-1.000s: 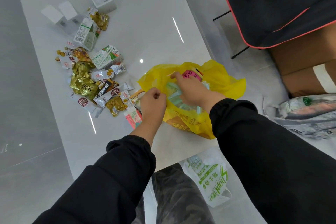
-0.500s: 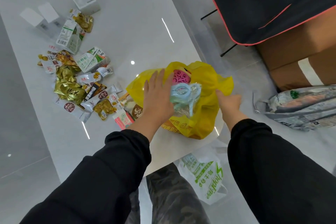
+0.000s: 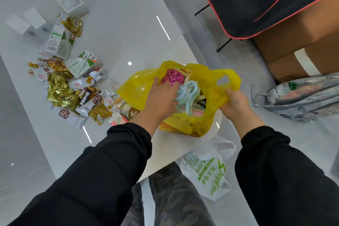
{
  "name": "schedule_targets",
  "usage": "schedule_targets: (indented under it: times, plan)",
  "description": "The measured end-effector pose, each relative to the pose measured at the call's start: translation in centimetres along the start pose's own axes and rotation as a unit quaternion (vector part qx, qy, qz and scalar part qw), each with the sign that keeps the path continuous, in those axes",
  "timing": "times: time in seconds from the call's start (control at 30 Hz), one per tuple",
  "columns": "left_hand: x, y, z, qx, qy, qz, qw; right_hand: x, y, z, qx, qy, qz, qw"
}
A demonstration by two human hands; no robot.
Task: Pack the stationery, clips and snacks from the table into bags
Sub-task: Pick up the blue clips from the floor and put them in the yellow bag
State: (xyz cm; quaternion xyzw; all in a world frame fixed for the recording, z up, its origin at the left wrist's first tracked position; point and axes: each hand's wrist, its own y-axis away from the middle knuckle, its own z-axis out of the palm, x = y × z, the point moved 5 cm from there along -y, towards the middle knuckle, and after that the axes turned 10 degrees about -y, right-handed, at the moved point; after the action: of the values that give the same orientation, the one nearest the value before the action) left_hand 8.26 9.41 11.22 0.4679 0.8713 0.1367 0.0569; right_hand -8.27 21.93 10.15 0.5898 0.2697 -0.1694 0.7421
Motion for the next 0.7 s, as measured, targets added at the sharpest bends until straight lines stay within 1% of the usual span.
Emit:
schedule_targets:
  times: [0.13, 0.2, 0.27, 0.33, 0.4, 0.47, 0.53, 0.6, 0.63, 0.7]
  plan:
    - [0.4, -0.4, -0.6, 0.003, 0.004, 0.008, 1.0, -2.1, 0.5, -2.0, 0.114, -0.012, -0.071, 0.991]
    - [0.8, -0.7, -1.2, 0.005, -0.001, 0.016, 1.0, -2.4, 0.3, -2.6, 0.141, 0.012, -0.109, 0.984]
    - [1.1, -1.0, -1.5, -0.014, -0.02, 0.027, 0.999, -2.6, 0.7, -2.8, 0.165, 0.047, -0.126, 0.977]
    - [1.3, -1.2, -1.6, -0.041, -0.024, 0.043, 0.998, -2.8, 1.3, -2.6, 0.164, 0.105, -0.143, 0.97]
    - [1.9, -1.3, -1.7, -0.06, -0.015, 0.077, 0.995, -2.5, 1.8, -2.1, 0.144, 0.146, -0.152, 0.967]
    - [2.5, -1.2, -1.9, -0.063, 0.002, 0.1, 0.993, -2.5, 2.3, -1.6, 0.135, 0.155, -0.168, 0.964]
    - [2.9, -1.0, -2.0, -0.071, 0.011, 0.112, 0.991, -3.1, 2.9, -1.3, 0.142, 0.155, -0.213, 0.954]
    - [3.1, -1.0, -1.2, -0.116, 0.0, 0.127, 0.985, -3.6, 3.5, -1.2, 0.153, 0.162, -0.255, 0.941]
    - [3.0, -1.0, -0.8, -0.14, -0.005, 0.132, 0.981, -3.6, 3.7, -1.3, 0.156, 0.169, -0.263, 0.937]
    - [2.9, -1.0, -0.2, -0.162, -0.009, 0.137, 0.977, -2.9, 3.6, -1.2, 0.148, 0.195, -0.242, 0.939]
